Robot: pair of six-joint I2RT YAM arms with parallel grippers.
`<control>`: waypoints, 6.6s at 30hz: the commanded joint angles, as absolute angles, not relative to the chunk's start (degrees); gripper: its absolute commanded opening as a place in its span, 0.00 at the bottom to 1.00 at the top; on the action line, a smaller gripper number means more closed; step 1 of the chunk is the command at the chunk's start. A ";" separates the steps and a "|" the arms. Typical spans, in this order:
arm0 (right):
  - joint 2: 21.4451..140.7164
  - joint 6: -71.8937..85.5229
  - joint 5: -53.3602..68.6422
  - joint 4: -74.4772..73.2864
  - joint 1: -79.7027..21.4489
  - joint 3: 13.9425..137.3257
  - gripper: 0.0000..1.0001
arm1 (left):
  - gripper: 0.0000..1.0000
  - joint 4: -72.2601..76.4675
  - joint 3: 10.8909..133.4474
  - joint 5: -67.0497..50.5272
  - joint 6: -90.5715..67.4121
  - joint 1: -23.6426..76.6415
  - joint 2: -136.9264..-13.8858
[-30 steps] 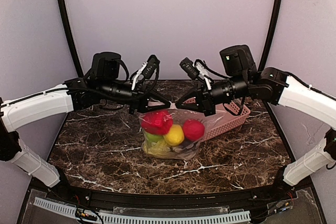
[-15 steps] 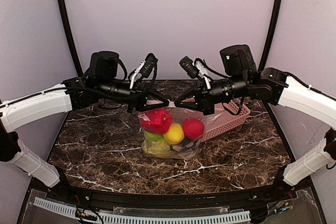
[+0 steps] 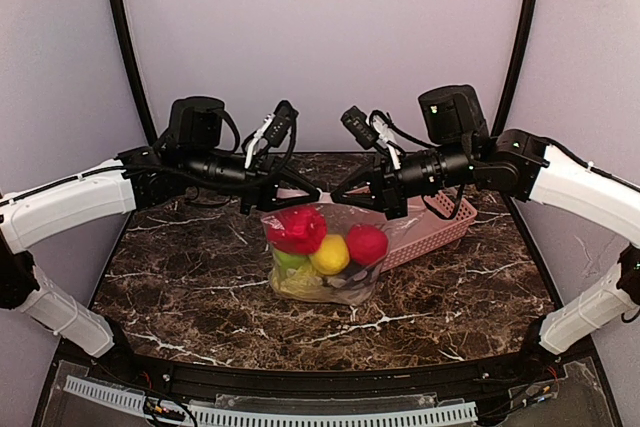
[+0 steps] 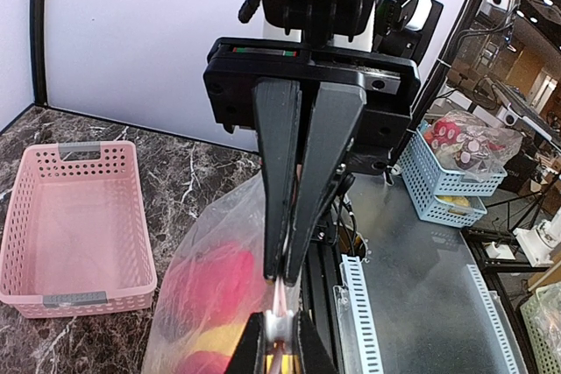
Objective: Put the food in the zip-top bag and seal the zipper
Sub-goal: Adjust the zipper of the zipper food storage bag.
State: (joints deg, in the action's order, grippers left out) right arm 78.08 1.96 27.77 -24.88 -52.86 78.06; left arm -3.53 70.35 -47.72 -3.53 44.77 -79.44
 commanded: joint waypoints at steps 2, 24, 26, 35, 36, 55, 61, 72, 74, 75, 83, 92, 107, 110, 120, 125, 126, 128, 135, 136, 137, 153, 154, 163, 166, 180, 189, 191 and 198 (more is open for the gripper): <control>74.85 1.27 24.61 -30.06 -51.51 77.78 0.00 | 0.01 -9.05 69.61 -48.91 -2.50 40.84 -74.56; 75.80 0.49 25.43 -31.59 -51.42 78.88 0.00 | 0.02 -17.58 72.19 -49.48 1.57 39.27 -74.32; 76.29 0.79 27.27 -31.12 -51.42 78.86 0.00 | 0.17 -16.74 71.93 -50.92 0.72 39.23 -74.58; 77.75 0.53 29.51 -30.22 -51.50 79.53 0.00 | 0.53 -15.59 71.30 -52.79 -0.95 39.80 -75.90; 77.88 0.45 29.65 -30.20 -51.50 79.56 0.00 | 0.55 -15.44 71.29 -52.85 -1.07 39.85 -75.96; 77.04 0.36 29.31 -28.99 -51.50 78.52 0.00 | 0.43 -15.98 74.54 -50.33 0.38 43.86 -80.66; 76.90 0.74 29.09 -28.39 -51.50 78.39 0.00 | 0.07 -14.47 74.02 -50.56 0.28 43.85 -80.15; 81.56 0.88 30.99 -26.36 -52.48 81.87 0.42 | 0.01 -12.46 73.07 -50.99 -1.75 43.93 -78.73; 82.78 0.79 30.66 -26.32 -52.88 82.69 0.44 | 0.01 -12.34 72.97 -51.06 -1.68 43.93 -78.53; 83.31 0.74 30.72 -26.24 -53.03 83.11 0.44 | 0.01 -12.38 72.96 -51.00 -1.67 43.88 -78.47; 85.31 0.53 31.80 -25.80 -53.88 84.55 0.15 | 0.01 -12.38 72.73 -50.36 -1.39 43.93 -78.07; 81.27 0.62 28.39 -27.66 -53.79 81.61 0.00 | 0.01 -14.47 70.83 -39.26 -0.35 42.14 -75.01; 72.10 2.26 23.89 -33.55 -50.38 74.65 0.00 | 0.01 -18.34 68.33 -35.68 2.53 34.75 -71.12; 71.54 2.29 23.90 -34.11 -50.11 74.37 0.00 | 0.01 -18.37 68.14 -35.35 2.63 34.35 -71.17; 71.07 1.36 24.27 -37.18 -49.75 74.44 0.00 | 0.01 -19.22 67.79 -33.01 3.96 33.57 -71.13; 70.40 1.16 25.58 -38.33 -49.57 74.19 0.00 | 0.01 -19.42 67.39 -32.12 4.36 33.17 -70.78; 70.32 1.15 26.25 -38.54 -49.49 74.23 0.00 | 0.01 -19.51 67.34 -31.97 4.63 33.14 -70.69; 70.31 1.27 27.38 -38.81 -49.48 74.18 0.00 | 0.01 -20.12 67.33 -31.14 5.29 33.14 -70.67; 70.38 0.79 27.78 -40.97 -49.39 74.53 0.00 | 0.01 -21.23 66.86 -29.22 7.28 33.13 -70.29; 70.33 0.67 27.77 -41.23 -49.37 74.53 0.00 | 0.01 -21.24 66.78 -28.71 7.25 33.13 -70.26; 70.21 0.58 27.77 -41.50 -49.33 74.50 0.00 | 0.01 -21.21 66.68 -28.33 7.30 33.13 -70.12; 69.37 3.71 32.28 -38.73 -49.50 74.65 0.04 | 0.01 -21.14 66.40 -37.36 7.13 33.04 -70.46; 69.46 4.23 33.31 -37.02 -49.69 74.62 0.09 | 0.01 -21.51 66.60 -38.54 7.41 33.97 -71.12; 72.27 4.63 33.43 -31.41 -51.18 76.88 0.51 | 0.01 -23.98 69.18 -42.95 7.82 38.03 -72.69; 74.44 3.87 31.31 -31.97 -51.68 78.31 0.58 | 0.01 -23.33 69.18 -43.12 7.50 38.11 -72.21; 85.53 3.92 25.55 -28.96 -56.24 87.85 0.39 | 0.01 -22.04 69.57 -45.26 6.03 38.05 -71.15; 89.98 4.51 26.02 -28.81 -56.50 91.28 0.31 | 0.01 -22.32 69.68 -46.15 6.42 38.10 -70.98; 90.68 4.61 26.16 -28.83 -56.51 91.76 0.27 | 0.01 -22.30 69.62 -46.35 6.52 38.11 -70.86; 91.58 4.73 28.20 -27.42 -56.51 92.24 0.00 | 0.01 -21.88 69.61 -47.34 6.30 38.06 -70.75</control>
